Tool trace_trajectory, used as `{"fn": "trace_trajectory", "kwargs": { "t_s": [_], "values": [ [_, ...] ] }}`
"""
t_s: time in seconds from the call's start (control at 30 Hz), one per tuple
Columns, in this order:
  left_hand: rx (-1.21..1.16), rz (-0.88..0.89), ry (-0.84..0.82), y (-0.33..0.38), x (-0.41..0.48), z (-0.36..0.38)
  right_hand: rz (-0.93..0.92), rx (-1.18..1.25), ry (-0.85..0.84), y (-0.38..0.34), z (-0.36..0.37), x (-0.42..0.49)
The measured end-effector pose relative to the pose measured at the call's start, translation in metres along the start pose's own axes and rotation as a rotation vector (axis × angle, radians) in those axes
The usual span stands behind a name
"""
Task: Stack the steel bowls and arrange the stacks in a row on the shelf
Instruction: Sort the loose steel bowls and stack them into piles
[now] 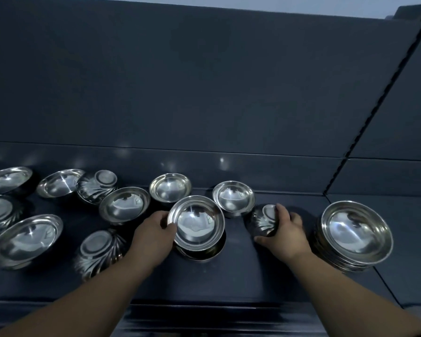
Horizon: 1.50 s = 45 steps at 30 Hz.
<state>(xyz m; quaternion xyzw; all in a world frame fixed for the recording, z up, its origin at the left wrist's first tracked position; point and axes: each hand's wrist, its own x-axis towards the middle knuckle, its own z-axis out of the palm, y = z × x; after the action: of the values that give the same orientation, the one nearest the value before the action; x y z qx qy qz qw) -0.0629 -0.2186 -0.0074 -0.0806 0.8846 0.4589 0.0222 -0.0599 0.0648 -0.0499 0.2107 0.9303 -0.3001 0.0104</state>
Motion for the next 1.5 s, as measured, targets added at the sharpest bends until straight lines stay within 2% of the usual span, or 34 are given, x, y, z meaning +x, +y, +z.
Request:
{"fn": "trace_trajectory", "kwargs": {
  "t_s": [0.3,0.47,0.57,0.63,0.77,0.87,1.23,1.37,1.5],
  "values": [
    [-0.057,0.012,-0.037,0.008,-0.002,0.014,-0.017,0.017,-0.01,-0.002,0.001,-0.033],
    [-0.011,0.023,-0.035,0.012,-0.004,0.016,0.015,0.151,-0.036,-0.006,-0.011,-0.047],
    [-0.01,0.008,-0.043,0.012,-0.003,0.016,0.054,0.347,-0.023,-0.009,-0.015,-0.048],
    [-0.005,0.004,-0.056,0.013,-0.003,0.015,0.119,0.587,-0.028,-0.009,-0.017,-0.046],
    [0.006,-0.004,-0.063,0.014,-0.005,0.012,0.156,1.078,-0.219,-0.022,-0.028,-0.049],
    [0.008,-0.002,-0.073,0.019,-0.007,0.012,0.213,1.252,-0.381,-0.028,-0.038,-0.056],
    [-0.038,-0.005,-0.134,0.023,-0.008,0.014,0.286,1.295,-0.643,-0.027,-0.049,-0.06],
    [0.088,0.129,-0.031,0.03,-0.006,0.012,0.28,1.256,-0.673,-0.033,-0.048,-0.06],
    [-0.056,0.232,-0.093,0.049,-0.005,0.01,0.236,1.194,-0.705,-0.05,-0.047,-0.058]
  ]
}}
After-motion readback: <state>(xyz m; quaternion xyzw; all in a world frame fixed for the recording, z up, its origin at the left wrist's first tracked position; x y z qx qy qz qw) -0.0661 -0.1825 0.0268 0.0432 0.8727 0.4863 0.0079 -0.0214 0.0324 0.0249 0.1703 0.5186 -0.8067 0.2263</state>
